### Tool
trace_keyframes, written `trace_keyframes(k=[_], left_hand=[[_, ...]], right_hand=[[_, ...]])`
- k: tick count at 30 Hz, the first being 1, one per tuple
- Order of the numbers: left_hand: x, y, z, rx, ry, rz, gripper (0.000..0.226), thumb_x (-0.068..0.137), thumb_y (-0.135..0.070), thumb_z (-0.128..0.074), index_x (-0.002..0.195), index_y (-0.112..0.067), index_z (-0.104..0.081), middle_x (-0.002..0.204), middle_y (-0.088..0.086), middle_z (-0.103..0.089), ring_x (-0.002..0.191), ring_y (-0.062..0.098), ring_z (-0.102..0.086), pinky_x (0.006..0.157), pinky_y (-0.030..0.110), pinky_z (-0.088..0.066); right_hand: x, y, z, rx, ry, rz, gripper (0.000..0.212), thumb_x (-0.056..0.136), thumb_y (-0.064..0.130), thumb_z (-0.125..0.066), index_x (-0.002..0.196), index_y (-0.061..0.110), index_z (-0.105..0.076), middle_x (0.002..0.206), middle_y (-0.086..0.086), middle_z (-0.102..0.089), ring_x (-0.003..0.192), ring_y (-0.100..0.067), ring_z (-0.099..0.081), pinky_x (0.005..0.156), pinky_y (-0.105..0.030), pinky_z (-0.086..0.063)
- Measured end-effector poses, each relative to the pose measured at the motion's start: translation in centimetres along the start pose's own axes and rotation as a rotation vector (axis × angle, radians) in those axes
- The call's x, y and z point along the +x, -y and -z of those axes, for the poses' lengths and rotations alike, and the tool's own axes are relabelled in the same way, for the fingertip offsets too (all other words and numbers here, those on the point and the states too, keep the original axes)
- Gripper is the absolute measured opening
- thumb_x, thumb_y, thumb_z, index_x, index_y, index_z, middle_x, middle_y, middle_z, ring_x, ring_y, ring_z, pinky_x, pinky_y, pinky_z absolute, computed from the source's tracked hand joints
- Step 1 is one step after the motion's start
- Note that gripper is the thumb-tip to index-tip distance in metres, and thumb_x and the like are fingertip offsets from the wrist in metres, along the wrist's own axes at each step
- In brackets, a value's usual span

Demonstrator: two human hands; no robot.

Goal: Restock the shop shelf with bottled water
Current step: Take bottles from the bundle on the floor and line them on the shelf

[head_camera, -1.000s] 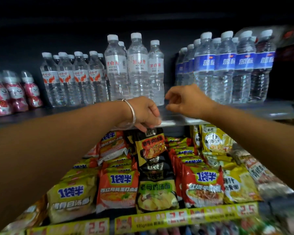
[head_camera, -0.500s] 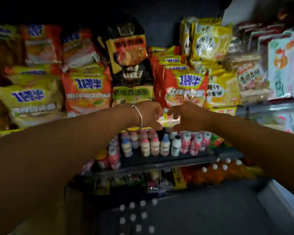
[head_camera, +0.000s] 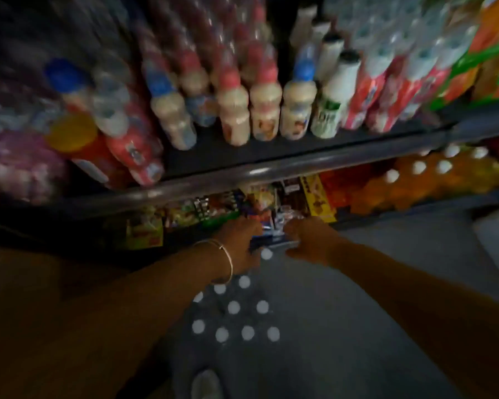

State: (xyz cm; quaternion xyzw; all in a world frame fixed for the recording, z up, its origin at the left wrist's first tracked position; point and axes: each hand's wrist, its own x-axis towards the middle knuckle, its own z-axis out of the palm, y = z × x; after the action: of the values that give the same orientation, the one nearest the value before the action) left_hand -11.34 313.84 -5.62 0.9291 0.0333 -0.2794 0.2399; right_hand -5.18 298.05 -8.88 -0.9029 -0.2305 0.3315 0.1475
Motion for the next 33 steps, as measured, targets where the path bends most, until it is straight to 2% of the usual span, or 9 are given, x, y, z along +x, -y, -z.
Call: trace_keyframes(k=[2, 5, 9, 13, 19, 23, 26, 29, 33], left_hand=[[2.4, 3.0, -4.2, 0.021, 0.024, 0.022, 0.044, 0.081, -0.018, -0.068, 0.120, -0.009, -0.052, 0.126, 0.014, -0.048, 0.118, 0.030, -0.046, 0.094, 0.031, -0.037], [5.8, 6.4, -9.2, 0.043, 0.041, 0.040, 0.046, 0.083, -0.024, -0.065, 0.124, -0.013, -0.047, 0.130, 0.009, -0.042, 0.123, 0.028, -0.039, 0.100, 0.031, -0.034], [10.0, 9.6, -13.4, 0.090, -0.010, 0.093, 0.052, 0.083, -0.028, -0.064, 0.129, -0.017, -0.043, 0.136, 0.006, -0.038, 0.127, 0.028, -0.035, 0.105, 0.039, -0.032], [13.2, 12.2, -15.9, 0.123, -0.023, 0.125, 0.062, 0.081, -0.033, -0.066, 0.134, -0.023, -0.036, 0.140, 0.003, -0.032, 0.131, 0.026, -0.028, 0.107, 0.041, -0.028], [15.4, 14.4, -18.1, 0.153, -0.055, 0.105, 0.065, 0.078, -0.036, -0.068, 0.133, -0.024, -0.036, 0.137, 0.001, -0.034, 0.130, 0.025, -0.028, 0.105, 0.040, -0.028], [15.5, 14.5, -18.0, 0.175, -0.063, 0.090, 0.066, 0.079, -0.036, -0.068, 0.134, -0.024, -0.034, 0.138, 0.002, -0.032, 0.130, 0.025, -0.028, 0.104, 0.041, -0.027], [14.7, 13.7, -16.8, 0.183, -0.069, 0.090, 0.065, 0.080, -0.036, -0.067, 0.134, -0.024, -0.034, 0.137, 0.002, -0.032, 0.129, 0.025, -0.028, 0.102, 0.040, -0.027], [12.8, 11.8, -14.6, 0.207, -0.049, 0.102, 0.066, 0.080, -0.037, -0.066, 0.136, -0.023, -0.032, 0.138, 0.002, -0.032, 0.129, 0.026, -0.028, 0.102, 0.039, -0.027], [8.8, 7.9, -9.7, 0.221, -0.022, 0.083, 0.070, 0.081, -0.039, -0.064, 0.139, -0.025, -0.028, 0.140, 0.003, -0.031, 0.132, 0.027, -0.028, 0.105, 0.041, -0.025]], right_hand=[[2.9, -1.6, -4.7, 0.046, 0.022, -0.043, 0.050, 0.083, 0.029, -0.067, 0.128, 0.013, -0.052, 0.129, -0.011, -0.055, 0.120, -0.027, -0.051, 0.095, -0.031, -0.042], [6.9, -3.7, -10.9, 0.114, 0.044, -0.109, 0.059, 0.081, 0.026, -0.070, 0.134, 0.015, -0.046, 0.134, -0.010, -0.053, 0.123, -0.024, -0.050, 0.099, -0.032, -0.042], [11.5, -5.9, -16.9, 0.129, 0.018, -0.177, 0.069, 0.079, 0.028, -0.072, 0.138, 0.012, -0.039, 0.136, -0.011, -0.050, 0.126, -0.026, -0.047, 0.100, -0.033, -0.039], [15.2, -7.7, -21.4, 0.188, -0.068, -0.244, 0.079, 0.072, 0.028, -0.078, 0.137, 0.012, -0.035, 0.134, -0.013, -0.050, 0.123, -0.030, -0.047, 0.098, -0.037, -0.041], [18.6, -8.1, -25.6, 0.373, -0.309, -0.212, 0.065, 0.068, 0.020, -0.081, 0.124, 0.012, -0.049, 0.118, -0.013, -0.061, 0.111, -0.032, -0.055, 0.090, -0.038, -0.047], [18.5, -7.8, -25.3, 0.324, -0.366, -0.162, 0.057, 0.067, 0.021, -0.081, 0.117, 0.014, -0.053, 0.110, -0.011, -0.066, 0.104, -0.029, -0.060, 0.082, -0.032, -0.048], [16.9, -7.4, -23.3, 0.301, -0.375, -0.157, 0.063, 0.066, 0.025, -0.082, 0.121, 0.013, -0.054, 0.114, -0.012, -0.064, 0.109, -0.029, -0.058, 0.085, -0.033, -0.048], [14.0, -6.4, -19.5, 0.331, -0.361, -0.095, 0.062, 0.063, 0.024, -0.085, 0.118, 0.013, -0.058, 0.115, -0.010, -0.065, 0.109, -0.025, -0.059, 0.087, -0.030, -0.048], [8.4, -3.7, -12.4, 0.360, -0.328, 0.004, 0.055, 0.066, 0.019, -0.082, 0.115, 0.012, -0.058, 0.114, -0.007, -0.065, 0.106, -0.020, -0.060, 0.080, -0.021, -0.042]])
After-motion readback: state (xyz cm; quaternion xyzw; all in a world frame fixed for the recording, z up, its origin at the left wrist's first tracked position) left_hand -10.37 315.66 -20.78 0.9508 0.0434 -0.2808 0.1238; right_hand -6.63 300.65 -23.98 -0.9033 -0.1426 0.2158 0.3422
